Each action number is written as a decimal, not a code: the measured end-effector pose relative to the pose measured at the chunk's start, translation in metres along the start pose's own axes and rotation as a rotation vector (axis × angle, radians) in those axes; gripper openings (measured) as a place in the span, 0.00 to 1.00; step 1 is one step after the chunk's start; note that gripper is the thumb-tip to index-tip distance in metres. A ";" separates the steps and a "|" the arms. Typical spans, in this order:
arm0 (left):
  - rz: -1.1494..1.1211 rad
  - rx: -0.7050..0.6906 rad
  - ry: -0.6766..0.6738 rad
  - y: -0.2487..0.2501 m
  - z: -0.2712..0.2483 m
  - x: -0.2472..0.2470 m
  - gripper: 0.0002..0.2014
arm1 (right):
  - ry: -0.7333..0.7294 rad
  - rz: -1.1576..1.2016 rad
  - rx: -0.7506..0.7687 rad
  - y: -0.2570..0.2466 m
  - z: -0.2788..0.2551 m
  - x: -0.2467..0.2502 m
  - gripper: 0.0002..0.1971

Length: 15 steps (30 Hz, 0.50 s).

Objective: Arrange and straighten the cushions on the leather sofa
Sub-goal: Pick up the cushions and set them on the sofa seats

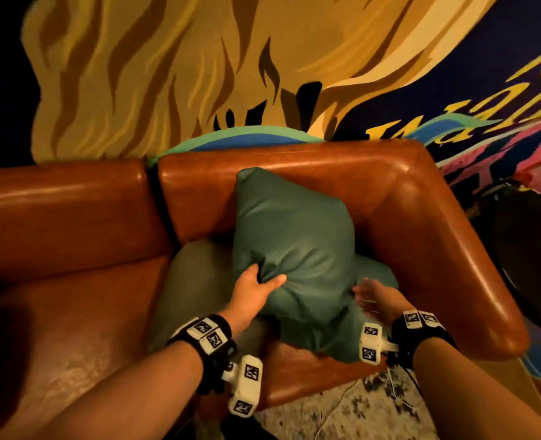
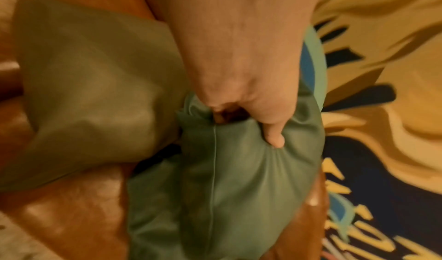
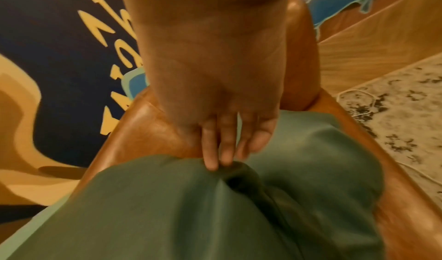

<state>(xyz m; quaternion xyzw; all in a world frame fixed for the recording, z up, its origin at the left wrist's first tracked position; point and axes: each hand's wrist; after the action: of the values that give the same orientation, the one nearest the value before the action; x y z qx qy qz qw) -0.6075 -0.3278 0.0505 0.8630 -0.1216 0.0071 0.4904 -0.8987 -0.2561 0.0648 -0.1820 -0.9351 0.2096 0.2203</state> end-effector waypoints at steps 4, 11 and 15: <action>-0.390 -0.006 -0.133 0.062 0.000 0.050 0.17 | 0.035 0.086 0.102 -0.023 -0.001 -0.007 0.20; -0.618 0.098 -0.030 0.087 0.009 0.244 0.23 | -0.474 -0.001 0.003 -0.054 -0.076 -0.139 0.42; -0.687 0.141 0.142 0.058 -0.005 0.353 0.28 | -0.527 -0.138 0.147 -0.063 -0.128 -0.242 0.31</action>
<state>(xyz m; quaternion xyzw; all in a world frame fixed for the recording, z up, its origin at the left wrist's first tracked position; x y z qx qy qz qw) -0.2773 -0.4232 0.1488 0.8826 0.2109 -0.0900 0.4105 -0.6489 -0.3736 0.1177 -0.0405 -0.9526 0.3015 -0.0043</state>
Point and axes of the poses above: each hand's wrist, its own z-axis towards the middle knuckle, its own x-axis out of the back of the hand, y = z × x, and after that the axes turned 5 degrees about y, right-handed
